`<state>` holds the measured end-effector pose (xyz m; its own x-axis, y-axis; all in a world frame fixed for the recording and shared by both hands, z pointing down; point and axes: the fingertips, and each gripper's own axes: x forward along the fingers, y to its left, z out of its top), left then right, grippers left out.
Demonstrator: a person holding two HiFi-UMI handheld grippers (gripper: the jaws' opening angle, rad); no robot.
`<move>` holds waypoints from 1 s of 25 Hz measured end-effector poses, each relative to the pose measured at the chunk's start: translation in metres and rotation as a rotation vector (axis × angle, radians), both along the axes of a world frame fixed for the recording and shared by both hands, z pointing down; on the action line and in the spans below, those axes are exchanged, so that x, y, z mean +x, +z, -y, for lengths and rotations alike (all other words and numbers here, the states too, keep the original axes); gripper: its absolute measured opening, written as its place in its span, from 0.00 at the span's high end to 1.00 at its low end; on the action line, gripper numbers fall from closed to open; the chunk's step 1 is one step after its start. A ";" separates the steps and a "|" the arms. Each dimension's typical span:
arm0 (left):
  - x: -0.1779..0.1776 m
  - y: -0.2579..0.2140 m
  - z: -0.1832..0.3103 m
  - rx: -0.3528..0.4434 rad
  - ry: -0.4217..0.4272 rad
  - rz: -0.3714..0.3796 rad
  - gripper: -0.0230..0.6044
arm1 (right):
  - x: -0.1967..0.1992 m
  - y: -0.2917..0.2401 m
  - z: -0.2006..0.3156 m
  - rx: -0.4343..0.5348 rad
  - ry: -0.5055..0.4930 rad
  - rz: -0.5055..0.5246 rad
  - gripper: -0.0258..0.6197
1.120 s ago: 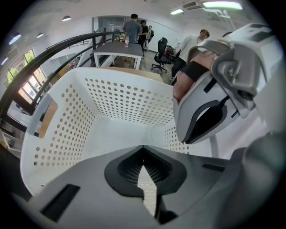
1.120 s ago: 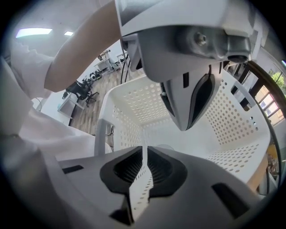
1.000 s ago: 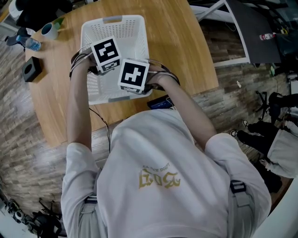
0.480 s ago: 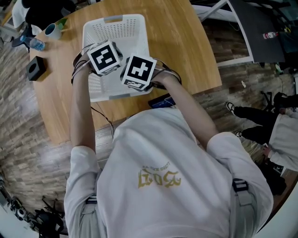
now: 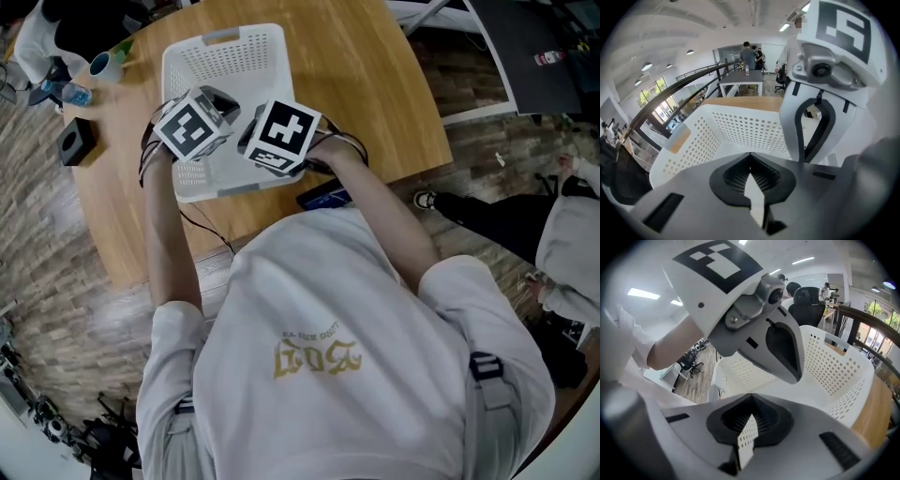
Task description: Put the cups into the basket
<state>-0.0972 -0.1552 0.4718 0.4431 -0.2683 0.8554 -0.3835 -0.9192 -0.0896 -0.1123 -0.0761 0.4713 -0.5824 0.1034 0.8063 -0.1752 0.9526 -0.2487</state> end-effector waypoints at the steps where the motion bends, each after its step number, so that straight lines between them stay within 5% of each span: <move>1: 0.001 -0.001 -0.003 -0.010 -0.005 -0.017 0.95 | 0.001 -0.001 0.002 0.010 0.003 0.006 0.94; 14: -0.008 -0.046 -0.010 0.146 -0.215 -0.204 0.95 | 0.013 -0.023 0.024 0.107 0.101 0.162 0.94; 19: -0.025 -0.046 -0.003 0.197 -0.359 -0.214 0.95 | 0.011 -0.028 0.025 0.129 0.108 0.220 0.94; 25: -0.041 -0.066 -0.001 0.299 -0.498 -0.324 0.95 | 0.007 -0.037 0.029 0.164 0.122 0.277 0.94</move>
<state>-0.1385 -0.1540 0.4058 0.4274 -0.7124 0.5566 -0.8063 -0.5789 -0.1218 -0.1052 -0.1048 0.4338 -0.7819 -0.0983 0.6156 -0.2373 0.9601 -0.1481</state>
